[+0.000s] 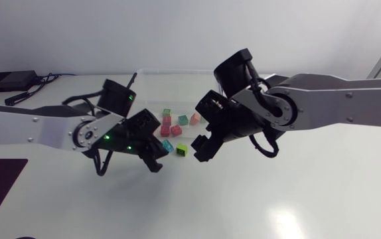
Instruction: Place the duplo bricks in the container
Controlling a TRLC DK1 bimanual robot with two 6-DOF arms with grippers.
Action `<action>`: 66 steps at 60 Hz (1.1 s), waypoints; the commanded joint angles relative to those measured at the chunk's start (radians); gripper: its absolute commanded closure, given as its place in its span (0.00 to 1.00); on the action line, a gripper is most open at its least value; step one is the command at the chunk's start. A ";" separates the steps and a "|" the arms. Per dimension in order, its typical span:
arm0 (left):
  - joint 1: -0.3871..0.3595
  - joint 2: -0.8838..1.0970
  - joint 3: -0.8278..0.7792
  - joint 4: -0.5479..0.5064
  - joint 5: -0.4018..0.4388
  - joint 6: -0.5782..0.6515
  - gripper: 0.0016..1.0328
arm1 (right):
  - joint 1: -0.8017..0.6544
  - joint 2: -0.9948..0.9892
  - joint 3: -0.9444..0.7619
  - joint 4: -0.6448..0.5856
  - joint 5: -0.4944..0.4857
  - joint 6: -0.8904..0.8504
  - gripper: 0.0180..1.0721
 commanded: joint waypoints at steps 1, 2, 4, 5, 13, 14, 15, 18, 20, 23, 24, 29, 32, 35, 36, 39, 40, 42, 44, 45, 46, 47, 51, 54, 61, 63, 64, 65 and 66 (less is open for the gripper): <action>0.023 -0.096 0.027 -0.032 0.004 -0.023 0.77 | -0.002 0.061 -0.023 0.029 0.000 -0.036 0.19; 0.028 -0.111 0.033 -0.038 0.005 -0.028 0.77 | -0.002 0.073 -0.021 0.036 0.000 -0.044 0.19; 0.034 -0.134 0.042 -0.045 0.007 -0.032 0.77 | -0.003 0.090 -0.021 0.047 0.000 -0.049 0.19; 0.035 -0.142 0.045 -0.045 0.008 -0.034 0.77 | -0.003 0.095 -0.021 0.052 0.000 -0.050 0.19; 0.074 -0.202 0.085 -0.045 0.013 -0.063 0.77 | 0.006 0.148 -0.026 0.096 0.014 -0.075 0.19; 0.081 -0.206 0.088 -0.037 0.013 -0.067 0.77 | 0.011 0.155 -0.028 0.104 0.021 -0.081 0.19; 0.084 -0.208 0.089 -0.034 0.013 -0.070 0.77 | 0.011 0.158 -0.029 0.107 0.024 -0.082 0.19; 0.104 -0.212 0.096 0.006 0.015 -0.093 0.77 | 0.011 0.176 -0.028 0.116 0.029 -0.090 0.19; 0.114 -0.212 0.100 0.021 0.015 -0.103 0.77 | 0.012 0.185 -0.028 0.121 0.034 -0.093 0.19; 0.129 -0.212 0.105 0.057 0.015 -0.123 0.77 | 0.011 0.202 -0.025 0.131 0.038 -0.102 0.19; 0.132 -0.211 0.106 0.067 0.015 -0.130 0.77 | 0.011 0.207 -0.023 0.133 0.038 -0.107 0.19; 0.153 -0.199 0.128 0.121 0.013 -0.172 0.77 | 0.007 0.233 -0.017 0.148 0.043 -0.119 0.19; 0.160 -0.182 0.146 0.141 0.013 -0.182 0.77 | 0.007 0.248 -0.012 0.158 0.046 -0.124 0.19; 0.169 -0.157 0.165 0.173 0.013 -0.199 0.77 | 0.007 0.268 -0.005 0.164 0.055 -0.134 0.19; 0.172 -0.153 0.169 0.178 0.013 -0.201 0.77 | 0.007 0.274 -0.002 0.165 0.058 -0.138 0.19; 0.180 -0.110 0.203 0.201 0.013 -0.219 0.77 | 0.007 0.288 0.008 0.173 0.058 -0.141 0.19; 0.181 -0.100 0.209 0.207 0.013 -0.221 0.77 | 0.007 0.293 0.009 0.174 0.058 -0.142 0.19; 0.186 -0.076 0.226 0.235 0.005 -0.236 0.77 | 0.007 0.303 0.020 0.174 0.060 -0.144 0.19; 0.190 -0.056 0.240 0.253 0.001 -0.247 0.76 | 0.007 0.313 0.029 0.174 0.060 -0.144 0.19; 0.192 -0.034 0.257 0.256 -0.001 -0.248 0.76 | 0.007 0.317 0.034 0.174 0.060 -0.144 0.19; 0.192 -0.019 0.269 0.258 -0.004 -0.250 0.76 | 0.007 0.322 0.038 0.174 0.060 -0.145 0.19; 0.193 -0.005 0.278 0.264 -0.007 -0.251 0.76 | 0.009 0.325 0.043 0.174 0.060 -0.145 0.19; 0.198 0.059 0.318 0.287 -0.024 -0.255 0.76 | 0.015 0.340 0.058 0.174 0.064 -0.147 0.19; 0.204 0.099 0.344 0.296 -0.031 -0.262 0.76 | 0.017 0.349 0.068 0.174 0.066 -0.148 0.19; 0.210 0.205 0.407 0.319 -0.047 -0.268 0.75 | 0.018 0.372 0.094 0.179 0.070 -0.150 0.19; 0.210 0.223 0.419 0.327 -0.056 -0.268 0.74 | 0.018 0.379 0.100 0.181 0.069 -0.151 0.19; 0.210 0.232 0.424 0.328 -0.059 -0.268 0.74 | 0.018 0.382 0.101 0.181 0.070 -0.153 0.19; 0.209 0.242 0.432 0.328 -0.059 -0.268 0.74 | 0.020 0.385 0.106 0.181 0.070 -0.154 0.19; 0.209 0.252 0.439 0.328 -0.061 -0.268 0.74 | 0.020 0.388 0.109 0.181 0.070 -0.157 0.19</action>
